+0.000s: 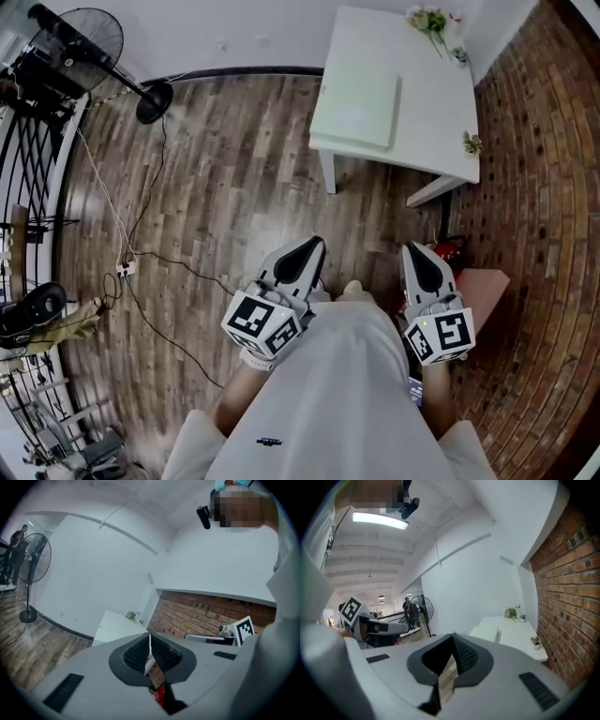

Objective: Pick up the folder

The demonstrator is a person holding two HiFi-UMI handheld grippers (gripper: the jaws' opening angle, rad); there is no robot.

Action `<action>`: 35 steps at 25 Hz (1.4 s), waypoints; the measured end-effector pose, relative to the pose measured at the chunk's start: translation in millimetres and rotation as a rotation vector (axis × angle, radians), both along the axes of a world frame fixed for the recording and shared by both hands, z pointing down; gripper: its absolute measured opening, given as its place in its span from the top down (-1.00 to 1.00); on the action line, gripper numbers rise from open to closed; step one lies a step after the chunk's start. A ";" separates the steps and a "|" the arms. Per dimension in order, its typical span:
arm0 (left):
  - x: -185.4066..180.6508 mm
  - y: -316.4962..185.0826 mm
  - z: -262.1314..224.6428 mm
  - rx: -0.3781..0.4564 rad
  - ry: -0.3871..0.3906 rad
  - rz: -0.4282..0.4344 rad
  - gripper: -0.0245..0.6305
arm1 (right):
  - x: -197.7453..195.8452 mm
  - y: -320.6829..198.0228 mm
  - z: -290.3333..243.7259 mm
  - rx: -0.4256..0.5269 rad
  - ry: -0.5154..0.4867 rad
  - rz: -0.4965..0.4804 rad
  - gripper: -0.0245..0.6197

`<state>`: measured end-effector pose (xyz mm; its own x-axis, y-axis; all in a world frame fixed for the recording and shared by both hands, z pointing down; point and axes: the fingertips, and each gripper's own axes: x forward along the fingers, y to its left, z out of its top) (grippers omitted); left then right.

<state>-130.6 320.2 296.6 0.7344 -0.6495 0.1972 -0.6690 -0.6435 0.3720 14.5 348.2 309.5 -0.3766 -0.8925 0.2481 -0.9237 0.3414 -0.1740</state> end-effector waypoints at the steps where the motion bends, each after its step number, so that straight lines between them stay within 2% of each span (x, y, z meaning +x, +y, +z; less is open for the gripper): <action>1: 5.2 1.6 0.9 0.001 -0.008 0.000 0.84 | 4.5 2.1 -0.1 0.001 -0.019 -0.001 0.90; 6: 29.5 9.6 2.7 0.037 -0.088 0.002 0.84 | 29.6 10.3 3.3 0.013 -0.008 -0.010 0.90; 13: 47.5 20.7 -1.2 0.075 -0.101 -0.054 0.84 | 63.5 7.6 12.7 0.013 -0.069 0.016 0.90; 19: 62.6 27.4 3.2 0.058 -0.120 -0.039 0.84 | 77.1 6.2 11.5 -0.001 -0.106 0.028 0.90; 28: 83.2 -8.5 -1.5 0.063 -0.105 0.001 0.84 | 83.5 -17.3 13.3 -0.011 -0.110 0.039 0.90; 35: 81.4 -53.0 6.9 0.043 -0.102 0.026 0.84 | 75.2 -56.1 22.2 -0.043 -0.115 0.053 0.90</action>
